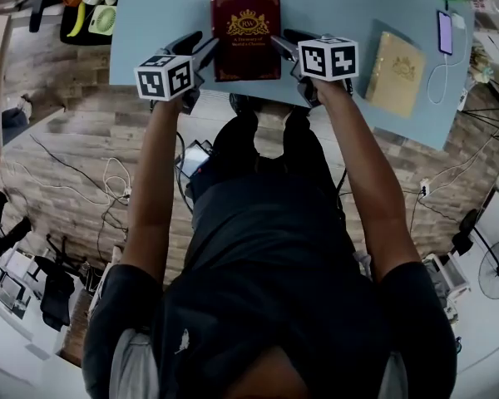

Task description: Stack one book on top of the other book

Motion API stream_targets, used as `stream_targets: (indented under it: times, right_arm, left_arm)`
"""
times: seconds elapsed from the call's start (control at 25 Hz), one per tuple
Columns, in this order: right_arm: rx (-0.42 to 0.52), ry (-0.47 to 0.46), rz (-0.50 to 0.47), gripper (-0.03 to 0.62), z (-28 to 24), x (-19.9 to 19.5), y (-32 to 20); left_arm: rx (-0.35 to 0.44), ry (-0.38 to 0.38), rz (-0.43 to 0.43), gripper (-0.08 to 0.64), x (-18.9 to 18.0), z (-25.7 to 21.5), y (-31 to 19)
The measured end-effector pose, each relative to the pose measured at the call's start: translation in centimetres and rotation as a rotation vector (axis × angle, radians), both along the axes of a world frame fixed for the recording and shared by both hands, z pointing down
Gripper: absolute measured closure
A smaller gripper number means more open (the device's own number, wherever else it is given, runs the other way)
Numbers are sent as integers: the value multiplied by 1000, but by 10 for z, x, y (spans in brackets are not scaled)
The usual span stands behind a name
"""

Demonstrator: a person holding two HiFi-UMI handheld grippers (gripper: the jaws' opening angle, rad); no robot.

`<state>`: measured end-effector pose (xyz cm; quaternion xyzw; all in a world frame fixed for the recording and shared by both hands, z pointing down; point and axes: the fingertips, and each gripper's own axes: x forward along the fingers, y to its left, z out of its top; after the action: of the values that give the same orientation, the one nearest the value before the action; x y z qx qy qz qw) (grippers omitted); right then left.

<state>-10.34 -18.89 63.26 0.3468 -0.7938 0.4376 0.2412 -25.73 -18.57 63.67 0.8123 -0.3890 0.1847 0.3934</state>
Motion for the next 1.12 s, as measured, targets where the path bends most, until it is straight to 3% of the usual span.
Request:
stream_targets:
  times: [0.56, 0.8, 1.12]
  right_arm:
    - [-72, -66, 29, 460, 28, -9, 1]
    - [-68, -39, 69, 482, 21, -8, 1]
    - [-7, -25, 48, 499, -14, 14, 1]
  left_arm:
    - [-73, 44, -41, 331, 13, 29, -3]
    - [-66, -40, -61, 345, 12, 20, -1]
    - [-41, -55, -49, 354, 31, -3, 11]
